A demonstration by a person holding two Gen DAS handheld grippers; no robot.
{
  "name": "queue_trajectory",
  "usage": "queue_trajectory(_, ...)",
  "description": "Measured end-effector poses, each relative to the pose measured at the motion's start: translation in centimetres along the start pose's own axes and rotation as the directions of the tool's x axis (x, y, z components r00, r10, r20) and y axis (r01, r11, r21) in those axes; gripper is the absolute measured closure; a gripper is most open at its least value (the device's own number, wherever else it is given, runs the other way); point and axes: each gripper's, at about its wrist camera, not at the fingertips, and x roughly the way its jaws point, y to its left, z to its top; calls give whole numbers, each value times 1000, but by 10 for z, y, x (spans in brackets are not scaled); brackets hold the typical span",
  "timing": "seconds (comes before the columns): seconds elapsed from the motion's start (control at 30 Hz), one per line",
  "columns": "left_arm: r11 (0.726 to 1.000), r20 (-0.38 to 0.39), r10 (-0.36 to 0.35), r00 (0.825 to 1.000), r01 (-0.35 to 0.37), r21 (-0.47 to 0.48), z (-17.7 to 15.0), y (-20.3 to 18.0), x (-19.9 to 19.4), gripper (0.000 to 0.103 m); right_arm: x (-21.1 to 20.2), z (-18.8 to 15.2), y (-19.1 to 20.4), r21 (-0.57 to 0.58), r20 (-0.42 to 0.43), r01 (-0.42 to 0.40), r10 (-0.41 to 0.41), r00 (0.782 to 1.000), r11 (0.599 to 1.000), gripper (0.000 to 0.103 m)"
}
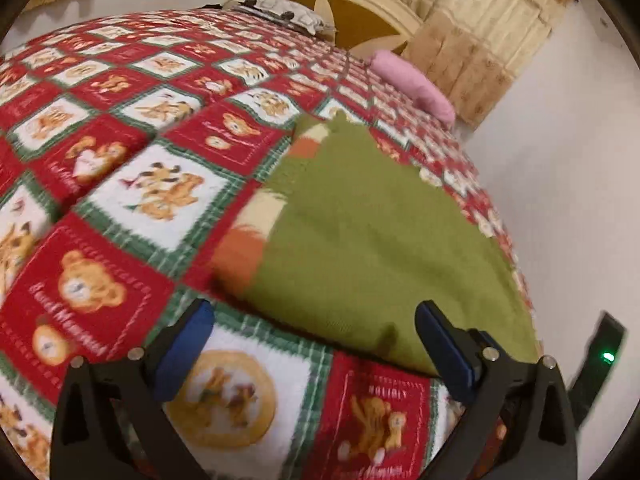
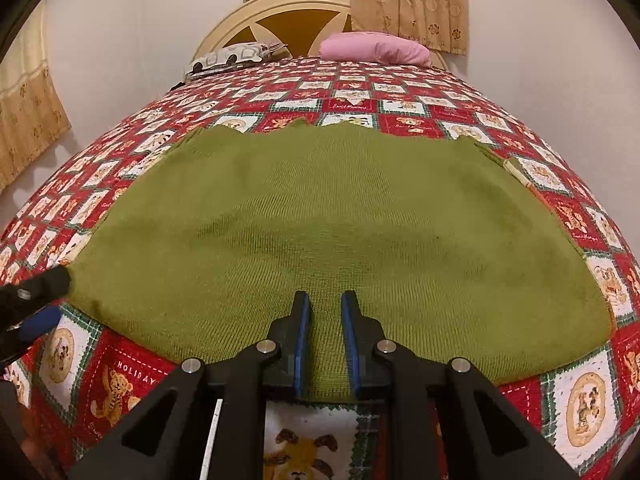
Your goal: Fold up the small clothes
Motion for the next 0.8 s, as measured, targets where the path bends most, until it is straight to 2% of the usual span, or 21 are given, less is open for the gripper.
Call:
queue_trajectory(0.03, 1000, 19, -20, 1000, 21, -13, 6, -2, 5, 1, 0, 0, 0, 1, 0, -1, 1, 1000, 1000, 86)
queue_trajectory(0.13, 996, 13, -53, 999, 53, -66, 24, -5, 19, 3, 0, 0, 0, 1, 0, -1, 1, 1000, 1000, 86)
queue_trajectory(0.23, 996, 8, -68, 998, 69, -65, 34, -10, 25, 44, 0, 0, -1, 2, 0, -3, 3, 1000, 1000, 86)
queue_trajectory(0.27, 996, 11, -61, 998, 61, -59, 33, -11, 26, 51, 0, 0, 0, 3, -1, -3, 3, 1000, 1000, 86)
queue_trajectory(0.3, 998, 14, -44, 999, 45, -45, 32, -12, 27, 66, 0, 0, 0, 1, -1, -2, 2, 1000, 1000, 86)
queue_trajectory(0.33, 999, 14, -39, 999, 39, -38, 30, -11, 26, 75, 0, 0, 0, 1, -1, -2, 2, 1000, 1000, 86)
queue_trajectory(0.47, 1000, 21, -15, 1000, 16, -23, 25, -7, 29, 75, 0, 0, -1, 2, -1, -2, 2, 1000, 1000, 86)
queue_trajectory(0.53, 1000, 37, -10, 999, 9, 16, 28, -16, 25, 77, 0, 0, -1, 2, -1, -3, 3, 1000, 1000, 86)
queue_trajectory(0.67, 995, 81, -67, 994, 60, 84, 29, -32, 13, 81, 1, 1, 0, 5, -10, -6, 6, 1000, 1000, 86)
queue_trajectory(0.8, 995, 81, -69, 994, 63, 76, 27, -25, 15, 81, -5, 17, 4, -13, -17, -22, 22, 1000, 1000, 86)
